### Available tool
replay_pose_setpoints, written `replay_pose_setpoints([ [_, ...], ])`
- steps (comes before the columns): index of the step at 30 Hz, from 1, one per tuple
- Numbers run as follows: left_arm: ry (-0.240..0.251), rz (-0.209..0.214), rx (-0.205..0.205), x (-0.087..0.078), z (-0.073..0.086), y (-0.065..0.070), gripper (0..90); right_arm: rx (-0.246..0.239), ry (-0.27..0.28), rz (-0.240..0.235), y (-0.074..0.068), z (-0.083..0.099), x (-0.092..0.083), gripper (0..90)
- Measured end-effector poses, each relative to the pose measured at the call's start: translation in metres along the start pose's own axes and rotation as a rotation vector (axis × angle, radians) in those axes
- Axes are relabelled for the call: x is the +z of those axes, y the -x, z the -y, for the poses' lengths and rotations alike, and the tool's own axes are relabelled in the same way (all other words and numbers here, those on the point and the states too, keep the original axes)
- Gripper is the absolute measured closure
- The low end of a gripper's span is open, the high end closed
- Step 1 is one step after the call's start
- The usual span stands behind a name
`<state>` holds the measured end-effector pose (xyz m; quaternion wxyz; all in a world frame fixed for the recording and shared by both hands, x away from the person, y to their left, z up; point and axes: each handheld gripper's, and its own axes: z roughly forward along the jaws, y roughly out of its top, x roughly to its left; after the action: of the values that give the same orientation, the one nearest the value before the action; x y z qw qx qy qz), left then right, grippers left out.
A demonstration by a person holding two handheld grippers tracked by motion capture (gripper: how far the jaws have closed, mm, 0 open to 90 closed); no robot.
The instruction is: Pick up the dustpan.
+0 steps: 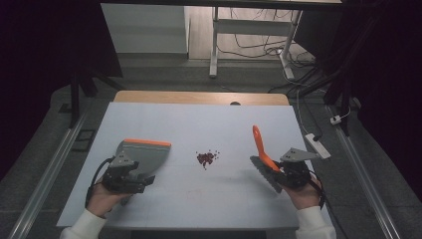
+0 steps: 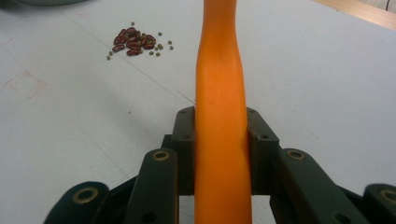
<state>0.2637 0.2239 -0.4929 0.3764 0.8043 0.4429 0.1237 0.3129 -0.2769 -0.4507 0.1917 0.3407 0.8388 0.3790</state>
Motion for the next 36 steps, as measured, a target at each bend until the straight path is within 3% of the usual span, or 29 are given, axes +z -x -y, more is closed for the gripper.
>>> replay_pose_setpoints([
  [12, -0.005, 0.009, 0.007, 0.0, -0.002, 0.004, 17.8, -0.004, -0.015, 0.01, -0.001, 0.001, 0.002, 69.9],
  [27, -0.014, 0.015, 0.016, -0.001, -0.009, 0.01, 17.7, 0.008, 0.007, 0.009, 0.001, 0.001, 0.0, 69.9],
  [31, -0.033, 0.026, 0.017, -0.004, -0.018, 0.012, 17.7, 0.017, 0.016, 0.007, 0.003, 0.001, -0.002, 69.9],
  [36, -0.036, 0.009, -0.004, -0.008, -0.028, 0.014, 17.6, 0.022, 0.033, -0.001, 0.005, 0.001, -0.004, 69.9],
])
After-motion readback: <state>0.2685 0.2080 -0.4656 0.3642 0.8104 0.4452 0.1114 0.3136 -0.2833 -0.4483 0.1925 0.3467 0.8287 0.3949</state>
